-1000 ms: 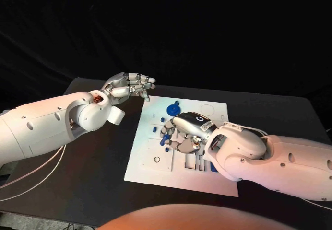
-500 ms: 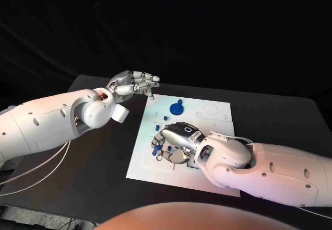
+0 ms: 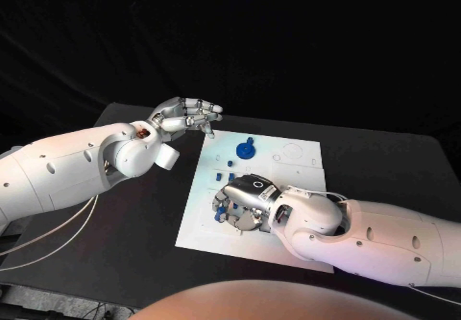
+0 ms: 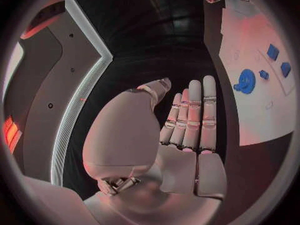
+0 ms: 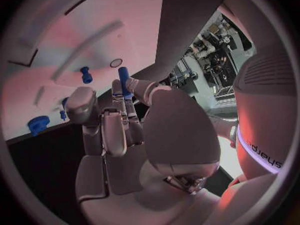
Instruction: Assemble the parts on the task board
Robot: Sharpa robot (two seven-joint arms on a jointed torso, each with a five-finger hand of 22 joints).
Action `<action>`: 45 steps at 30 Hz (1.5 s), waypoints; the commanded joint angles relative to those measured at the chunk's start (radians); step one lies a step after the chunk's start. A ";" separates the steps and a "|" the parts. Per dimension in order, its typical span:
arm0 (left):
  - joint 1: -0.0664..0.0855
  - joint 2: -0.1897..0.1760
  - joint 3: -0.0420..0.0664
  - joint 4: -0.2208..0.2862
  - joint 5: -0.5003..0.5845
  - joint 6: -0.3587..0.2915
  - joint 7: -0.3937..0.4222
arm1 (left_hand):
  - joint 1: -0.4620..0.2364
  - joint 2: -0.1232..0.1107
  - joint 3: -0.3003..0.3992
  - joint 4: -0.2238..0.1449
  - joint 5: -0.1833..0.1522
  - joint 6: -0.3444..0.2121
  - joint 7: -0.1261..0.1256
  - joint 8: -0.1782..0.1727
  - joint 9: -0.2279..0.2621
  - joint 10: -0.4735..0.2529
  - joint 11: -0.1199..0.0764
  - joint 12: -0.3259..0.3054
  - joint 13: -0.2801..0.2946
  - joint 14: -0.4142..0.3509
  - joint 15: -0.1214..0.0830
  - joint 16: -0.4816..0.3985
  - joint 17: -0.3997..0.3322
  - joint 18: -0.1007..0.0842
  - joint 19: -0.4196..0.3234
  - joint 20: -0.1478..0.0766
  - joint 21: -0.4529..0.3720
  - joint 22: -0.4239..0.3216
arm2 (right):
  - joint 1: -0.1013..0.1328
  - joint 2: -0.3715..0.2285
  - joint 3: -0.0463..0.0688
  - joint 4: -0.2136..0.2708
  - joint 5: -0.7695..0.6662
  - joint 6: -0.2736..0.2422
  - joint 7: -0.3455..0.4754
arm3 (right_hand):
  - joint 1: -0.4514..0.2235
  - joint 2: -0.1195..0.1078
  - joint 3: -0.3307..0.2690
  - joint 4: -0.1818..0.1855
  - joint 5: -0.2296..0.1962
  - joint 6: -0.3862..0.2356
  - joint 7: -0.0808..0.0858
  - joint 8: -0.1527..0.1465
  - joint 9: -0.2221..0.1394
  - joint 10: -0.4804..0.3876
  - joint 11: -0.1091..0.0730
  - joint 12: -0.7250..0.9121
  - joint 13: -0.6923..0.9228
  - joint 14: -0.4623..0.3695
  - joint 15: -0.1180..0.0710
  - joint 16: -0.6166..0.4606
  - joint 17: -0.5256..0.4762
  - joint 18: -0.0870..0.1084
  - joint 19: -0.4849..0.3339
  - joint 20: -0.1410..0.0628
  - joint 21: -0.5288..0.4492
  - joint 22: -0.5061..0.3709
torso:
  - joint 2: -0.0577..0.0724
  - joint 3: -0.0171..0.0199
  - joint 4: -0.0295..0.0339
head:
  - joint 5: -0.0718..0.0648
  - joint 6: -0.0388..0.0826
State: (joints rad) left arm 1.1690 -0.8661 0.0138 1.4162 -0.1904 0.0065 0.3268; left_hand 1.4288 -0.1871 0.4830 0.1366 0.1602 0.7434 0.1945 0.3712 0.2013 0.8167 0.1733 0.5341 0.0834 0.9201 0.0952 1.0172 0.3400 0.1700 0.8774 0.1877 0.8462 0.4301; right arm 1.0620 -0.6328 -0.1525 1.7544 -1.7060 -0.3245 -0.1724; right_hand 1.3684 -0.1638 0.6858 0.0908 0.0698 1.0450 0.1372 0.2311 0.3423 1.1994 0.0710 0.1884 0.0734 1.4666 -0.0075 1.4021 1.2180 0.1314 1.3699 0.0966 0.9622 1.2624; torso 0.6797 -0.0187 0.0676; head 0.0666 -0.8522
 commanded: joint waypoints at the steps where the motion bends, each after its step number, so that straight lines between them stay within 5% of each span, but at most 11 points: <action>1: 0.000 0.003 0.001 0.001 -0.004 0.017 0.003 | -0.007 0.005 0.002 0.001 -0.004 -0.008 0.046 0.006 -0.001 -0.007 -0.001 0.006 0.002 0.000 0.001 -0.002 0.001 0.015 -0.002 -0.001 -0.005 0.000 | -0.003 0.001 -0.001 -0.005 -0.034 0.043 -0.012 | 0.005 0.002 -0.001 -0.005 0.004 0.004 -0.001 0.023 0.044 0.009 -0.003 -0.002 0.002 0.033 -0.004 0.002 -0.002 -0.016 -0.002 -0.008 -0.001 0.000 | 0.001 0.0010 -0.0004 | 0.000 -0.001; 29: 0.000 0.001 0.001 0.002 -0.006 0.017 -0.003 | -0.007 0.005 0.002 0.000 -0.004 -0.009 0.046 0.008 -0.001 -0.007 -0.001 0.008 0.002 -0.001 0.001 -0.002 0.002 0.014 0.001 -0.001 -0.004 0.000 | -0.008 0.012 -0.003 -0.020 -0.092 0.059 -0.046 | -0.002 -0.010 -0.005 -0.017 0.004 0.002 -0.001 0.030 0.051 0.012 -0.003 -0.008 0.002 0.033 -0.004 0.002 -0.003 -0.016 -0.003 -0.008 -0.001 0.002 | 0.000 0.0005 0.0005 | -0.001 -0.001; 35: 0.000 0.002 0.001 0.002 -0.007 0.011 -0.003 | -0.007 0.005 0.002 0.000 -0.004 -0.009 0.046 0.008 -0.001 -0.007 -0.001 0.008 0.002 -0.001 0.001 -0.002 0.002 0.014 0.001 -0.001 -0.004 0.000 | -0.010 0.019 -0.007 -0.026 -0.087 0.052 -0.034 | -0.014 -0.044 -0.026 -0.039 0.036 -0.011 0.003 0.029 0.054 0.009 0.001 -0.021 0.002 0.032 -0.002 0.000 -0.007 -0.015 -0.007 -0.007 -0.007 0.003 | 0.000 0.0005 0.0006 | 0.001 -0.001; 45: 0.000 0.002 0.001 0.002 -0.008 0.007 -0.003 | -0.008 0.005 0.002 0.000 -0.004 -0.009 0.046 0.008 -0.001 -0.008 -0.001 0.008 0.002 -0.001 0.001 -0.002 0.002 0.014 0.002 -0.001 -0.003 0.000 | -0.012 0.019 -0.010 -0.029 -0.074 -0.014 -0.018 | -0.057 -0.102 -0.083 -0.039 0.084 -0.083 0.032 -0.015 0.034 -0.106 0.037 -0.082 -0.009 0.023 0.028 -0.011 -0.031 -0.008 -0.031 0.017 -0.064 -0.018 | -0.001 0.0010 0.0000 | -0.001 0.001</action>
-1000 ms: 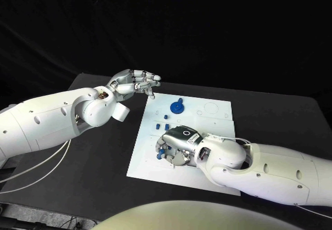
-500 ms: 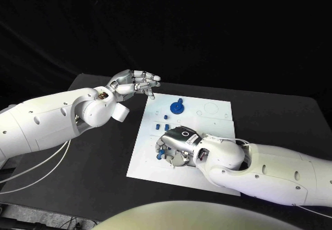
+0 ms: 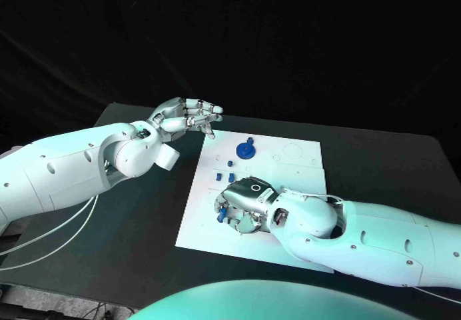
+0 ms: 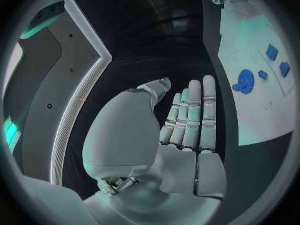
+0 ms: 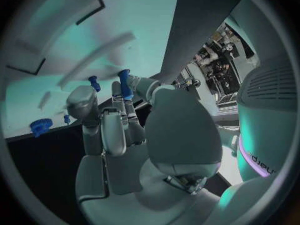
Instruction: Assemble the parts on the task board
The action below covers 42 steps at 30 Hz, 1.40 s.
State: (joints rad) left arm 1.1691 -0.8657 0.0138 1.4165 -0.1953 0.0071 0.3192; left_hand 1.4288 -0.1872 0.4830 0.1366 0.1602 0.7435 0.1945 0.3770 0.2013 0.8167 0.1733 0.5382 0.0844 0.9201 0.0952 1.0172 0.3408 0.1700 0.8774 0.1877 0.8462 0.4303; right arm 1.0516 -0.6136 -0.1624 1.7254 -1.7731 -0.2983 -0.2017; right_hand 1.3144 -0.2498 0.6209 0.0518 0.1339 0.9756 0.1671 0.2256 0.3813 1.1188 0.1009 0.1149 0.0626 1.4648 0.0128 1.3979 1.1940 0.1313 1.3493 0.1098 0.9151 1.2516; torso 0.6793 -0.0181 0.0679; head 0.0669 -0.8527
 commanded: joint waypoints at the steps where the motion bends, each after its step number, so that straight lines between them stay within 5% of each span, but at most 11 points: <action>1: 0.000 0.002 0.001 0.001 -0.003 0.006 0.005 | -0.008 0.005 0.002 0.000 -0.004 -0.009 0.046 0.002 -0.001 -0.008 -0.001 0.004 0.001 -0.001 0.001 -0.002 0.001 0.014 0.002 -0.001 -0.003 0.000 | -0.002 -0.001 0.000 0.001 -0.007 -0.051 0.011 | 0.000 -0.017 -0.031 -0.001 0.029 -0.018 0.004 -0.012 -0.007 -0.047 0.010 -0.013 0.002 0.021 0.011 -0.012 -0.016 -0.005 -0.016 0.007 -0.033 -0.015 | 0.000 0.0003 -0.0004 | -0.002 0.002; 6: 0.000 0.002 0.001 0.001 -0.003 0.005 0.005 | -0.008 0.005 0.002 0.000 -0.004 -0.010 0.046 0.002 -0.001 -0.008 -0.001 0.004 0.001 -0.001 0.001 -0.002 0.001 0.014 0.003 -0.001 -0.003 0.000 | -0.004 -0.008 0.000 0.008 -0.010 -0.108 0.009 | 0.008 -0.014 -0.072 -0.001 0.035 -0.030 0.008 -0.021 -0.013 -0.079 0.015 -0.007 0.004 0.015 0.014 -0.021 -0.032 0.001 -0.027 0.013 -0.066 -0.031 | 0.000 0.0005 -0.0008 | -0.003 0.004; 16: 0.000 0.003 0.001 -0.001 -0.004 0.005 0.005 | -0.008 0.005 0.002 0.000 -0.004 -0.010 0.046 0.002 -0.001 -0.009 -0.001 0.004 0.001 -0.001 0.001 -0.002 0.001 0.014 0.003 -0.001 -0.003 0.000 | -0.009 -0.051 0.001 0.054 -0.003 -0.199 0.016 | 0.079 0.024 -0.289 0.042 0.041 -0.045 0.007 -0.045 -0.037 -0.148 0.016 0.062 0.007 0.012 0.016 -0.031 -0.052 0.006 -0.028 0.016 -0.108 -0.053 | -0.001 0.0004 -0.0017 | -0.005 0.006; 22: 0.000 0.003 0.000 -0.003 -0.004 0.006 0.006 | -0.008 0.005 0.002 0.000 -0.004 -0.010 0.046 0.002 -0.001 -0.009 -0.001 0.004 0.001 -0.001 0.001 -0.002 0.001 0.014 0.003 -0.001 -0.003 0.000 | -0.001 -0.094 0.006 0.092 0.026 -0.227 0.021 | 0.093 0.033 -0.302 0.052 0.047 -0.039 0.007 -0.044 -0.039 -0.143 0.014 0.078 0.008 0.012 0.015 -0.031 -0.054 0.005 -0.023 0.015 -0.102 -0.050 | -0.002 0.0014 -0.0015 | -0.008 0.011; 28: 0.000 0.003 -0.001 -0.005 -0.004 0.007 0.005 | -0.008 0.005 0.002 0.000 -0.004 -0.010 0.046 0.002 -0.001 -0.009 -0.001 0.004 0.001 -0.001 0.001 -0.002 0.001 0.014 0.003 -0.001 -0.003 0.000 | 0.048 -0.214 0.014 0.149 0.247 -0.284 0.019 | 0.088 0.035 -0.269 0.089 0.076 -0.020 0.002 -0.043 -0.048 -0.032 -0.003 0.156 0.023 0.018 0.002 -0.023 -0.041 0.000 -0.006 0.006 -0.071 -0.032 | -0.004 -0.0014 -0.0031 | -0.026 0.020; 31: 0.000 0.001 -0.002 -0.005 -0.004 0.005 0.006 | -0.008 0.005 0.002 0.000 -0.004 -0.010 0.046 0.002 -0.001 -0.009 -0.001 0.004 0.001 -0.001 0.001 -0.002 0.001 0.014 0.003 -0.001 -0.003 0.000 | 0.072 -0.284 0.015 0.159 0.415 -0.261 0.000 | 0.061 0.019 -0.263 0.127 0.006 -0.012 -0.012 -0.026 -0.045 0.071 -0.026 0.233 0.061 0.021 -0.016 -0.019 -0.031 -0.003 0.002 -0.008 -0.054 -0.022 | -0.006 -0.0028 -0.0064 | -0.042 0.022; 33: 0.000 -0.002 -0.002 -0.004 -0.004 0.004 0.006 | -0.007 0.005 0.003 -0.001 -0.004 -0.013 0.047 0.002 -0.002 -0.011 -0.001 0.004 0.001 -0.002 0.001 -0.002 0.002 0.014 0.004 -0.001 -0.003 -0.001 | 0.085 -0.333 0.015 0.161 0.511 -0.222 -0.011 | 0.051 0.012 -0.292 0.145 -0.015 -0.017 -0.030 -0.001 -0.034 0.134 -0.054 0.380 0.162 0.034 -0.038 0.004 0.008 -0.011 0.024 -0.029 -0.003 0.005 | -0.008 -0.0031 -0.0111 | -0.053 0.020; 34: 0.000 -0.003 -0.002 -0.003 -0.004 0.003 0.006 | -0.007 0.005 0.003 -0.001 -0.004 -0.013 0.047 0.002 -0.002 -0.011 -0.001 0.004 0.001 -0.002 0.001 -0.002 0.002 0.014 0.004 -0.001 -0.003 -0.001 | 0.089 -0.358 0.015 0.162 0.548 -0.206 -0.015 | 0.077 0.023 -0.350 0.161 -0.005 -0.063 -0.046 0.059 -0.002 -0.014 -0.062 0.670 0.413 0.039 -0.045 0.017 0.023 -0.020 0.038 -0.044 0.025 0.026 | -0.008 -0.0034 -0.0124 | -0.061 0.022; 35: 0.000 -0.004 -0.003 -0.003 -0.004 0.002 0.006 | -0.007 0.005 0.003 -0.001 -0.004 -0.013 0.047 0.002 -0.002 -0.011 -0.001 0.004 0.001 -0.002 0.001 -0.002 0.002 0.014 0.004 -0.001 -0.003 -0.001 | 0.092 -0.381 0.015 0.164 0.579 -0.192 -0.017 | 0.053 0.025 -0.381 0.192 -0.019 -0.100 -0.030 0.071 0.004 0.034 -0.050 0.807 0.559 0.040 -0.037 0.021 0.034 -0.021 0.036 -0.036 0.026 0.029 | -0.008 -0.0038 -0.0127 | -0.072 0.025; 37: 0.000 -0.007 -0.003 0.000 -0.004 0.001 0.007 | -0.007 0.005 0.003 -0.001 -0.004 -0.013 0.047 0.002 -0.002 -0.011 -0.001 0.004 0.001 -0.002 0.001 -0.002 0.002 0.014 0.004 -0.001 -0.003 -0.001 | 0.095 -0.421 0.013 0.168 0.616 -0.171 -0.023 | 0.085 0.048 -0.446 0.234 -0.014 -0.142 -0.033 0.155 0.036 0.117 -0.047 1.098 0.917 0.049 -0.035 0.045 0.075 -0.025 0.048 -0.029 0.063 0.054 | -0.008 -0.0044 -0.0162 | -0.083 0.027; 42: 0.000 -0.013 -0.004 0.003 -0.004 -0.005 0.010 | -0.007 0.005 0.003 -0.001 -0.004 -0.013 0.047 0.002 -0.002 -0.011 -0.001 0.004 0.001 -0.002 0.001 -0.002 0.002 0.014 0.004 -0.001 -0.003 -0.001 | 0.085 -0.503 0.007 0.186 0.595 -0.142 -0.053 | 0.059 0.079 -0.532 0.237 -0.009 -0.152 -0.039 0.255 0.055 0.294 -0.053 1.323 1.261 0.076 -0.038 0.112 0.212 -0.043 0.085 -0.032 0.173 0.114 | -0.012 -0.0047 -0.0275 | -0.112 0.022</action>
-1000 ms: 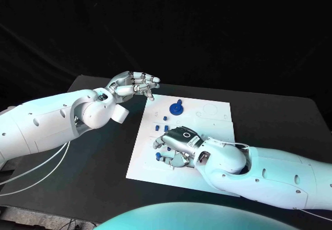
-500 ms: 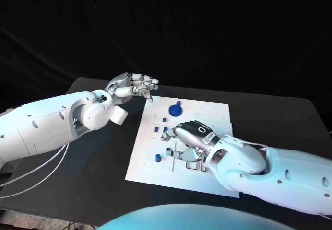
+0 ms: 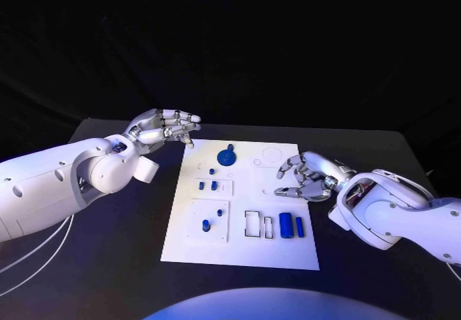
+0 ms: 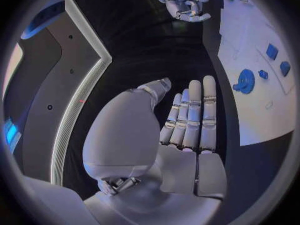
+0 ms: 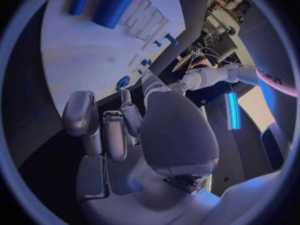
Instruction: Assemble the parts on the task board
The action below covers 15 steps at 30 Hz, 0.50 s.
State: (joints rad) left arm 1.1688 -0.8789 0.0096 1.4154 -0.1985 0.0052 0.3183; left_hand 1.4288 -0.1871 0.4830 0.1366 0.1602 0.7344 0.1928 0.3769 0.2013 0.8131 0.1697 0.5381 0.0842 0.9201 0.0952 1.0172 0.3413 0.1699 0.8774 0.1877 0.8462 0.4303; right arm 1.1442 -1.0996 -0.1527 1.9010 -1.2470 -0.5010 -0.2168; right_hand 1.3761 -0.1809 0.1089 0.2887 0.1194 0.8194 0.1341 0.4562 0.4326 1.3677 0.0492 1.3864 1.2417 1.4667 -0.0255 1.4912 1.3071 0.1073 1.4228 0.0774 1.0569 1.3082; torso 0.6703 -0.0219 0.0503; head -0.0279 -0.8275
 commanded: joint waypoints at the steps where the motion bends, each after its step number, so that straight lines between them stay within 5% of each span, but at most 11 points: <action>1: 0.000 -0.001 0.000 0.005 -0.001 -0.005 0.013 | -0.007 0.004 0.003 -0.001 -0.004 -0.004 0.049 0.002 -0.002 -0.008 0.003 0.004 0.001 -0.002 0.001 -0.002 0.001 0.014 0.004 -0.001 -0.003 -0.001 | -0.015 -0.031 -0.003 0.015 0.050 0.062 -0.046 | -0.006 0.015 -0.034 0.001 0.009 0.014 -0.010 0.042 0.008 0.074 -0.005 0.079 0.131 0.081 -0.001 0.034 0.136 -0.024 0.021 -0.002 0.063 0.073 | -0.004 -0.0011 -0.0121 | -0.020 -0.003; 7: 0.000 -0.004 -0.003 0.006 -0.001 -0.008 0.015 | -0.008 0.004 0.003 -0.001 -0.004 -0.004 0.049 0.003 -0.002 -0.008 0.003 0.005 0.001 -0.002 0.001 -0.002 0.001 0.014 0.004 -0.001 -0.003 -0.001 | -0.060 -0.080 -0.007 0.045 -0.018 0.060 -0.104 | -0.035 0.036 -0.076 0.005 0.031 0.020 -0.016 0.072 0.014 0.120 -0.010 0.122 0.208 0.090 -0.005 0.057 0.192 -0.035 0.040 -0.005 0.129 0.108 | -0.007 0.0001 -0.0240 | -0.024 -0.009; 15: 0.000 -0.005 -0.005 0.008 -0.001 -0.002 0.016 | -0.008 0.004 0.003 -0.001 -0.004 -0.004 0.049 0.003 -0.002 -0.008 0.003 0.005 0.001 -0.002 0.001 -0.002 0.002 0.014 0.004 -0.001 -0.003 -0.001 | -0.081 -0.091 -0.009 0.061 -0.054 0.072 -0.164 | -0.102 0.044 -0.105 0.007 0.055 0.010 -0.015 0.074 0.011 0.121 -0.008 0.123 0.214 0.093 -0.003 0.062 0.206 -0.039 0.045 -0.003 0.150 0.122 | -0.010 -0.0030 -0.0221 | -0.031 -0.015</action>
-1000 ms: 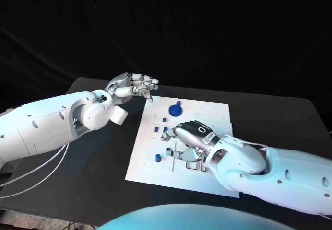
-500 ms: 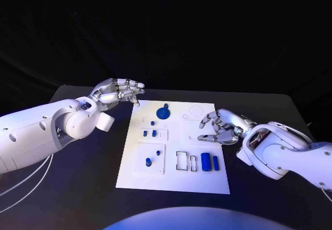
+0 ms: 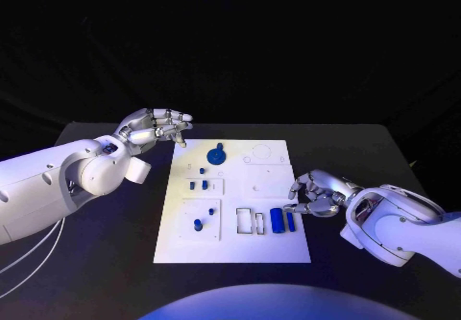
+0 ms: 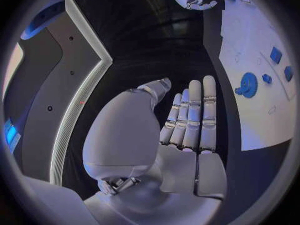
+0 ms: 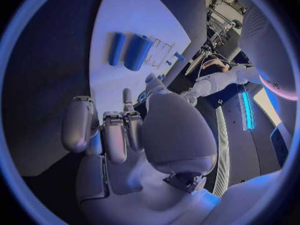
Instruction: Assemble the parts on the task board
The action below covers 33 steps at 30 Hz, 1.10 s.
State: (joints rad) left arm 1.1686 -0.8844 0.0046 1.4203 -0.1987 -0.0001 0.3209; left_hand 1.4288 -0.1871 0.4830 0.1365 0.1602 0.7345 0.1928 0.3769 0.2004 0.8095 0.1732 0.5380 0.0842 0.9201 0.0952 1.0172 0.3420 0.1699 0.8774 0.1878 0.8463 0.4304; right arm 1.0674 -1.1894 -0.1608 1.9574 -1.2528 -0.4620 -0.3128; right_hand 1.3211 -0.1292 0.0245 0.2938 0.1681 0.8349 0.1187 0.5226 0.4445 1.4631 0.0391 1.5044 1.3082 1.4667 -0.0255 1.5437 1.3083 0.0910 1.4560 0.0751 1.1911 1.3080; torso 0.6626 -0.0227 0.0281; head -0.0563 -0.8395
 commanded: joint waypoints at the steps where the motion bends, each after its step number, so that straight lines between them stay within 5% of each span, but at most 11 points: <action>1: 0.000 0.000 0.000 0.004 -0.001 0.004 0.015 | -0.008 0.004 0.003 -0.001 -0.004 -0.005 0.049 0.003 -0.001 -0.005 -0.001 0.005 0.001 -0.002 0.001 -0.002 0.001 0.014 0.004 -0.001 -0.003 -0.001 | -0.006 0.000 -0.002 0.005 -0.051 0.038 -0.073 | -0.073 -0.011 -0.037 0.002 0.007 -0.005 -0.001 0.010 -0.001 0.029 0.001 0.007 0.152 0.094 -0.004 0.012 0.212 -0.024 0.015 -0.001 0.027 0.127 | -0.001 -0.0025 0.0002 | -0.003 -0.002; 5: 0.000 -0.002 0.000 0.006 -0.001 0.003 0.020 | -0.008 0.004 0.003 -0.001 -0.004 -0.005 0.049 0.003 -0.001 -0.005 -0.001 0.005 0.001 -0.002 0.001 -0.002 0.001 0.014 0.004 -0.001 -0.003 -0.001 | -0.017 0.009 -0.005 0.009 -0.061 0.046 -0.084 | -0.091 -0.002 -0.084 0.000 0.005 -0.006 -0.002 0.017 0.000 0.032 0.000 0.009 0.158 0.096 -0.005 0.015 0.221 -0.027 0.018 -0.002 0.041 0.135 | -0.001 -0.0030 -0.0012 | 0.001 -0.003; 26: 0.000 -0.007 -0.001 0.008 -0.001 0.006 0.019 | -0.009 0.004 0.002 -0.001 -0.005 -0.005 0.049 0.003 -0.001 -0.005 0.000 0.005 0.001 -0.002 0.001 -0.002 0.001 0.014 0.004 -0.001 -0.003 -0.001 | -0.054 0.070 -0.007 -0.008 -0.123 0.078 -0.117 | -0.093 0.014 -0.118 0.001 0.006 0.016 -0.010 0.033 0.004 0.033 -0.006 0.008 0.159 0.097 -0.009 0.018 0.230 -0.033 0.028 -0.004 0.076 0.151 | 0.000 -0.0018 -0.0025 | 0.019 -0.013; 33: 0.000 -0.008 -0.001 0.009 -0.001 0.007 0.016 | -0.011 0.004 0.002 0.000 -0.004 -0.005 0.049 0.004 -0.001 -0.005 0.000 0.007 0.001 -0.002 0.001 -0.002 0.001 0.014 0.004 -0.001 -0.004 -0.001 | -0.056 0.090 -0.007 -0.018 -0.146 0.071 -0.126 | -0.093 0.014 -0.119 0.001 0.006 0.016 -0.010 0.033 0.004 0.032 -0.006 0.007 0.158 0.097 -0.009 0.017 0.229 -0.033 0.028 -0.004 0.077 0.152 | 0.001 -0.0041 -0.0010 | 0.021 -0.015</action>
State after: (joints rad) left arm 1.1683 -0.8929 0.0035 1.4260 -0.1990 0.0001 0.3270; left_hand 1.4248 -0.1831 0.4830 0.1366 0.1602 0.7346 0.1929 0.3769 0.2005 0.8096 0.1732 0.5380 0.0842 0.9201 0.0952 1.0172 0.3425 0.1699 0.8774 0.1877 0.8462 0.4304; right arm 1.0129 -1.1029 -0.1673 1.9414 -1.3633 -0.4024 -0.4238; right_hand 1.2304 -0.1250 -0.0868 0.2952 0.1705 0.8450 0.1088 0.5495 0.4479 1.4631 0.0392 1.5093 1.3076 1.4668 -0.0253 1.5562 1.3078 0.0763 1.4610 0.0735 1.2664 1.3074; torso 0.6630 -0.0260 0.0261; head -0.0361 -0.8522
